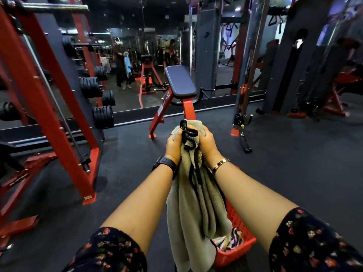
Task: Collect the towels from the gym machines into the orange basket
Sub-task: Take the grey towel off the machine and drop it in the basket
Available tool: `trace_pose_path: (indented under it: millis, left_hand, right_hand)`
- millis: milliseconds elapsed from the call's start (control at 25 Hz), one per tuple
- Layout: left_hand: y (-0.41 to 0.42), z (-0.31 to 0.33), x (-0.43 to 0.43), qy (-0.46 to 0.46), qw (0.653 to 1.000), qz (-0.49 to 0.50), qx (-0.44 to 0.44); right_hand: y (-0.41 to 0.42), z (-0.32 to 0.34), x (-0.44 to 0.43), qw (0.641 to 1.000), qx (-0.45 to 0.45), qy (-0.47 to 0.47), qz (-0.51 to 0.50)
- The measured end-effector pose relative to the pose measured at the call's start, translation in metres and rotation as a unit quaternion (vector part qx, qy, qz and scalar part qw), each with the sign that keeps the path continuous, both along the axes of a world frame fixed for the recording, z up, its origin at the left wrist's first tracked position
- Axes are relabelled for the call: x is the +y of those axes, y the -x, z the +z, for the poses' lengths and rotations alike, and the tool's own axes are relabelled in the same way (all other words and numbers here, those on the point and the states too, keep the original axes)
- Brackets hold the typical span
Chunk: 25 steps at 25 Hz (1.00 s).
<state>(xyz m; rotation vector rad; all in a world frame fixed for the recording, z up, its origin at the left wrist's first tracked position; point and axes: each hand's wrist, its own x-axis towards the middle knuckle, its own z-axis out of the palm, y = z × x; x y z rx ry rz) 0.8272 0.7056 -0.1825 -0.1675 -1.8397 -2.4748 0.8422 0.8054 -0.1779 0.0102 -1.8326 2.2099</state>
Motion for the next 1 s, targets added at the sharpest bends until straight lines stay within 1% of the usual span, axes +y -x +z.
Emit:
trace_pose_path:
  millis: [240,320,360,400,480,520,600,680,760,840,920,1000]
  left_hand:
    - [0.108,-0.004,0.043,-0.016,0.995,-0.097,-0.011]
    - [0.139,-0.005,0.056,0.002,0.990,-0.142,-0.019]
    - [0.152,-0.005,0.062,0.018,0.989,-0.149,-0.014]
    - [0.167,-0.004,0.070,0.015,0.988,-0.154,-0.016]
    - [0.189,-0.008,0.087,0.018,0.983,-0.178,-0.043]
    - [0.196,-0.008,0.095,0.039,0.978,-0.200,-0.051]
    - [0.204,-0.007,0.106,0.131,0.954,-0.267,-0.037]
    - [0.214,-0.017,0.126,0.158,0.943,-0.292,-0.023]
    - [0.214,-0.013,0.141,0.128,0.937,-0.325,-0.019]
    - [0.217,-0.011,0.162,0.060,0.938,-0.340,-0.026]
    - [0.221,-0.012,0.184,0.040,0.930,-0.364,-0.010]
    - [0.228,-0.018,0.205,0.043,0.926,-0.375,-0.003]
  right_hand:
    - [0.089,-0.004,0.034,0.994,-0.017,-0.010,-0.106]
    - [0.116,-0.004,0.045,0.988,-0.025,-0.020,-0.150]
    - [0.127,-0.004,0.051,0.985,-0.027,-0.019,-0.169]
    - [0.139,-0.006,0.058,0.981,-0.026,-0.018,-0.191]
    - [0.155,-0.008,0.073,0.972,-0.030,-0.019,-0.233]
    - [0.161,-0.010,0.081,0.967,-0.035,-0.024,-0.253]
    - [0.166,-0.014,0.095,0.954,-0.043,-0.028,-0.295]
    - [0.166,-0.016,0.110,0.943,-0.044,-0.027,-0.328]
    - [0.164,-0.018,0.124,0.936,-0.042,-0.021,-0.350]
    - [0.164,-0.019,0.139,0.929,-0.042,-0.024,-0.366]
    - [0.167,-0.022,0.158,0.922,-0.042,-0.031,-0.384]
    - [0.171,-0.024,0.177,0.916,-0.037,-0.032,-0.398]
